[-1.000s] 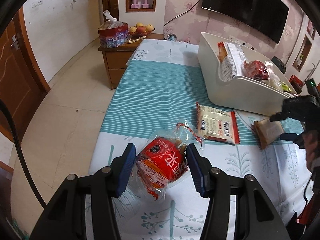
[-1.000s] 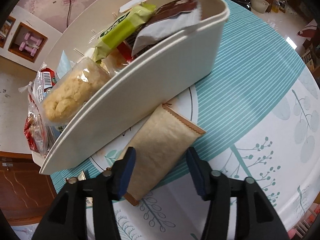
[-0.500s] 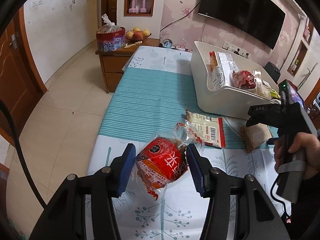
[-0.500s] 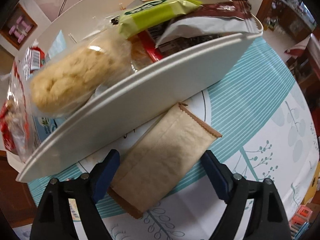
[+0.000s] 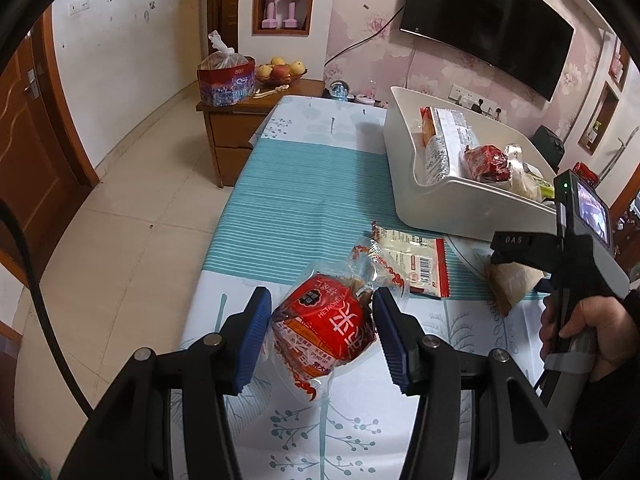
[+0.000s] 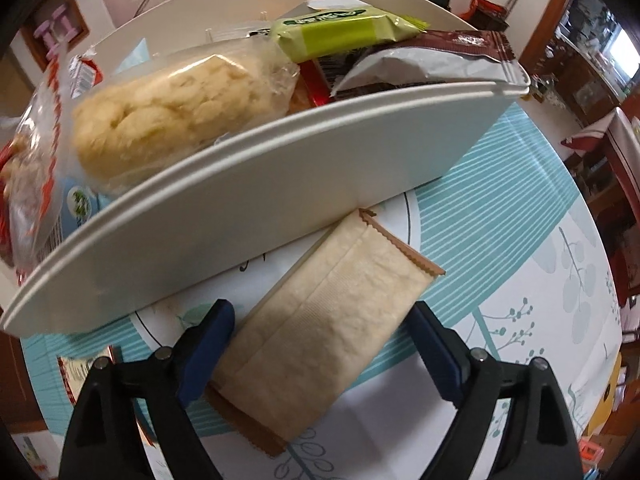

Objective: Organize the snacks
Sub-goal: 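Close the right tool on the flat brown wafer pack while left tool holds the red pack, then carry the red pack and brown wafer pack over the white tray and open both tools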

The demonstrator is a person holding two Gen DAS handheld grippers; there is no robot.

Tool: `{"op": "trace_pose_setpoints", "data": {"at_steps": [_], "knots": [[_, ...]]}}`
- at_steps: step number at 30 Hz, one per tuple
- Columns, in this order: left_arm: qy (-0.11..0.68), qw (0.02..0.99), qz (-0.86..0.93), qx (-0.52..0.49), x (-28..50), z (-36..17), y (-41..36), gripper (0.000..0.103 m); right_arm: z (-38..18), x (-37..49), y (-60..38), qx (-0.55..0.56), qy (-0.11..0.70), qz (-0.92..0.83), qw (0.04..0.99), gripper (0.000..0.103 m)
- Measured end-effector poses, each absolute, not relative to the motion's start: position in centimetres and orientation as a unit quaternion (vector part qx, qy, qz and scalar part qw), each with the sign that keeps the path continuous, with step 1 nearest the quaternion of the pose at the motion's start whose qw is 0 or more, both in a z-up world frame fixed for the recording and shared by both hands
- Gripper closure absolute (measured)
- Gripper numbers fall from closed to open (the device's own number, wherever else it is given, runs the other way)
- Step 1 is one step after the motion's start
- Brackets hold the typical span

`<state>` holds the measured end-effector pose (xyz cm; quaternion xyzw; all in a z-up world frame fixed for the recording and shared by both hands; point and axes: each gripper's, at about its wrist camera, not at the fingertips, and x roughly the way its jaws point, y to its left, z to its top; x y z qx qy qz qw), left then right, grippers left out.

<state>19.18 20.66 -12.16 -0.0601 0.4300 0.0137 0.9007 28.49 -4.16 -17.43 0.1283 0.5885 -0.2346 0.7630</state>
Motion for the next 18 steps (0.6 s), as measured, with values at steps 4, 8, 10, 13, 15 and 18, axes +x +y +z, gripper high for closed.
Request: {"op": "trace_pose_setpoints", "data": {"at_steps": [4,8,10,13,15,18], "knots": [[0.426,0.903,0.014,-0.056,18.9,-11.6,20.1,0.052,-16.9,26.4,-4.3,0.118,0.583,-0.220,0.773,0.024],[0.423,0.904,0.015,-0.052,18.6,-11.1,19.5,0.052,-16.6,24.4,-5.1,0.104,0.577,-0.194,0.786,0.029],[0.422,0.905,0.016,-0.051,18.5,-10.8,19.2,0.052,-16.7,22.5,-4.8,0.097,0.574,-0.183,0.792,0.030],[0.418,0.907,0.017,-0.047,18.4,-10.3,18.7,0.052,-16.6,21.5,-4.9,0.088,0.570,-0.165,0.800,0.036],[0.416,0.908,0.017,-0.045,18.3,-10.0,18.3,0.052,-16.4,20.1,-5.9,0.085,0.568,-0.155,0.804,0.039],[0.412,0.910,0.015,-0.041,18.3,-9.4,17.7,0.052,-16.0,18.5,-6.6,0.091,0.564,-0.136,0.809,0.040]]}}
